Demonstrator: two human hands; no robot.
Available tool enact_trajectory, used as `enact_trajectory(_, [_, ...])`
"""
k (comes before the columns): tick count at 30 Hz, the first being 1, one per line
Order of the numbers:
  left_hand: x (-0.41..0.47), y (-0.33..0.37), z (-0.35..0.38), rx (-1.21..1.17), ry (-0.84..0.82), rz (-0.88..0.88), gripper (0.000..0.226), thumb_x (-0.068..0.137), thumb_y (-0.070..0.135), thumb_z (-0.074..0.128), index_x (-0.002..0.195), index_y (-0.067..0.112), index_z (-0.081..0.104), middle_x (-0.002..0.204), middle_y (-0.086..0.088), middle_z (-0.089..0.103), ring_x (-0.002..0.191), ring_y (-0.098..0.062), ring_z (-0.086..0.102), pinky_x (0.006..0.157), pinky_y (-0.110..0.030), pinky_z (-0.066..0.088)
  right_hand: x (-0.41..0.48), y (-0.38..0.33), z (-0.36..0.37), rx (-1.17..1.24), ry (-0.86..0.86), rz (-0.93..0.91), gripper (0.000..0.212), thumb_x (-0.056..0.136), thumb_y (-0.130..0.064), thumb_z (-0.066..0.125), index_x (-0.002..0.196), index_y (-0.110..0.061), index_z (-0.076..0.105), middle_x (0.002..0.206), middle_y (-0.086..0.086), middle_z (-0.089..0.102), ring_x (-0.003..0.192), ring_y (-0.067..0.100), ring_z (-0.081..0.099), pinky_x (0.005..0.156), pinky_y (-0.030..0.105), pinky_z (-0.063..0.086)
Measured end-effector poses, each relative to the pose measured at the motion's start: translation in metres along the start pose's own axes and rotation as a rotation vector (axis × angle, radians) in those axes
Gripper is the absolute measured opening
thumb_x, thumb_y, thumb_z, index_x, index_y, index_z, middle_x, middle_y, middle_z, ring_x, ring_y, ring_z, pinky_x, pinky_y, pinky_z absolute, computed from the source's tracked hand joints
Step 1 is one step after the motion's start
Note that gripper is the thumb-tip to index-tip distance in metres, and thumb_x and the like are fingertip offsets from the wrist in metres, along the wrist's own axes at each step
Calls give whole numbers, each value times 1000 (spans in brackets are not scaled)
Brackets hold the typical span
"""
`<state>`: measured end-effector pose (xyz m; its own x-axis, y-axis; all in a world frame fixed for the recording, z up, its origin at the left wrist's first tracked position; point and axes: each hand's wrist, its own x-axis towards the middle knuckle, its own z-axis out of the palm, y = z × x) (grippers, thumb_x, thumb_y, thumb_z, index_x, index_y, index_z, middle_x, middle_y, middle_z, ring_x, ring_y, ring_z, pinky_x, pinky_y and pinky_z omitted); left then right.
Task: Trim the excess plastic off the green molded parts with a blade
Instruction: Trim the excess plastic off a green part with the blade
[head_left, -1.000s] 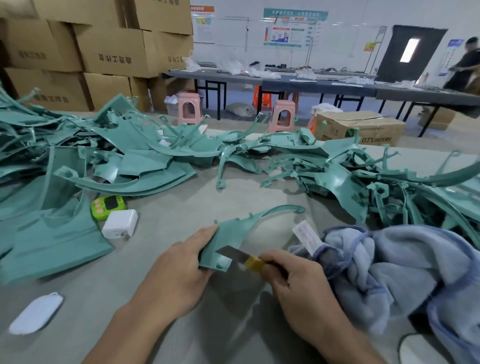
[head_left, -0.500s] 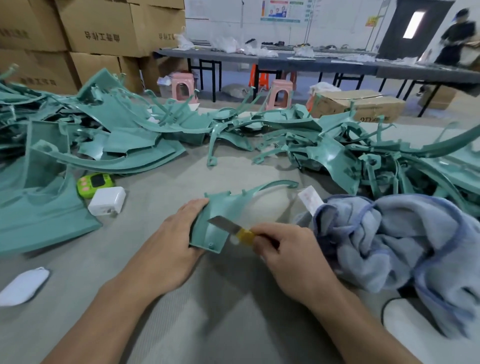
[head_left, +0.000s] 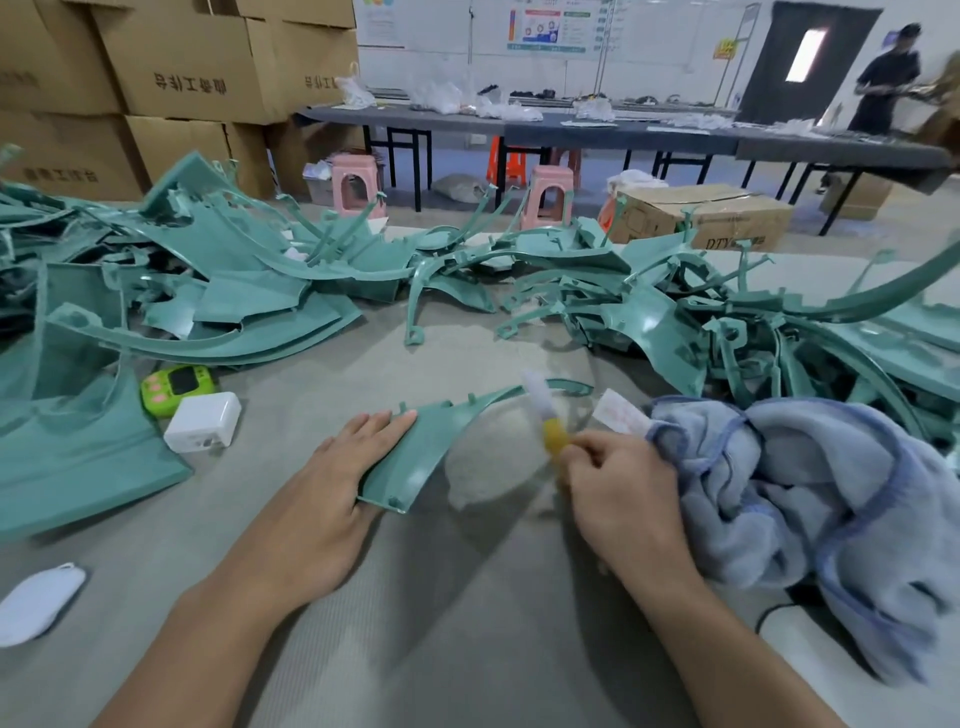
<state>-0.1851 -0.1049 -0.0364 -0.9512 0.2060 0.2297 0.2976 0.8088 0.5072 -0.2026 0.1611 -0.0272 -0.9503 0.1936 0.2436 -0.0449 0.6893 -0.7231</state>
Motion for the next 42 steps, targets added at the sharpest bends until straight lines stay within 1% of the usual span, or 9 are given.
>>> enact_trajectory(3, [-2, -4, -6, 25, -53, 15, 73, 104, 14, 50, 149, 61, 18, 162, 29, 16, 149, 11, 5, 123, -20, 7, -2, 1, -5, 102, 69, 15, 25, 92, -18, 65, 67, -21, 68, 65, -10, 69, 65, 8, 63, 61, 24, 46])
enact_trajectory(7, [-1, -10, -10, 40, -62, 25, 77, 103, 9, 49, 145, 67, 22, 157, 38, 18, 142, 21, 8, 119, -13, 9, -16, -8, -3, 121, -178, -199, 18, 92, -26, 65, 75, -23, 70, 68, -11, 68, 63, 6, 59, 58, 21, 45])
enact_trajectory(12, [2, -9, -8, 20, -28, 36, 81, 96, 2, 55, 141, 66, 33, 128, 66, 20, 125, 25, 27, 108, -16, 30, 8, 7, -5, -144, 129, 151, 37, 92, -23, 59, 58, -8, 57, 47, -1, 53, 45, 9, 46, 39, 16, 26])
enact_trajectory(17, [5, -11, -7, 14, -13, 61, 78, 96, 2, 56, 148, 57, 36, 131, 64, 22, 125, 22, 32, 107, -20, 35, 3, 10, -10, 27, 105, 23, 29, 93, -26, 59, 67, -14, 65, 54, -3, 63, 53, 13, 59, 55, 32, 50])
enact_trajectory(21, [2, -10, -7, 5, 4, 60, 79, 96, 5, 55, 143, 65, 34, 130, 64, 22, 126, 23, 30, 108, -14, 31, -6, 0, -3, 88, -56, -175, 26, 94, -31, 59, 75, -16, 69, 60, -8, 66, 56, 11, 60, 54, 25, 45])
enact_trajectory(26, [0, -6, -10, -32, -9, -7, 72, 97, 12, 54, 143, 65, 35, 142, 48, 25, 135, 16, 29, 107, 2, 16, 9, 10, -8, -15, 115, 170, 45, 93, -31, 59, 60, 0, 56, 49, 10, 56, 46, 26, 48, 47, 36, 47])
enact_trajectory(34, [-1, -4, -10, -46, 13, -46, 73, 90, 35, 71, 142, 69, 32, 145, 44, 36, 129, 15, 37, 109, -13, 32, -12, -10, 7, 112, -120, -176, 24, 89, -39, 57, 74, -25, 69, 57, -9, 63, 51, 11, 55, 54, 31, 45])
enact_trajectory(38, [0, 1, -10, -61, 38, -76, 66, 82, 57, 70, 136, 73, 36, 129, 53, 40, 118, 13, 45, 96, -16, 39, 7, 9, -2, 93, 119, 195, 43, 92, -29, 57, 57, -4, 56, 49, 8, 58, 41, 22, 47, 45, 39, 44])
enact_trajectory(42, [0, 8, -6, -135, 255, -176, 26, 79, 66, 66, 104, 72, 61, 85, 42, 65, 83, 10, 62, 69, -16, 46, 3, 8, -1, 263, 88, 85, 29, 89, -24, 57, 63, -11, 65, 51, 4, 62, 41, 14, 50, 43, 28, 40])
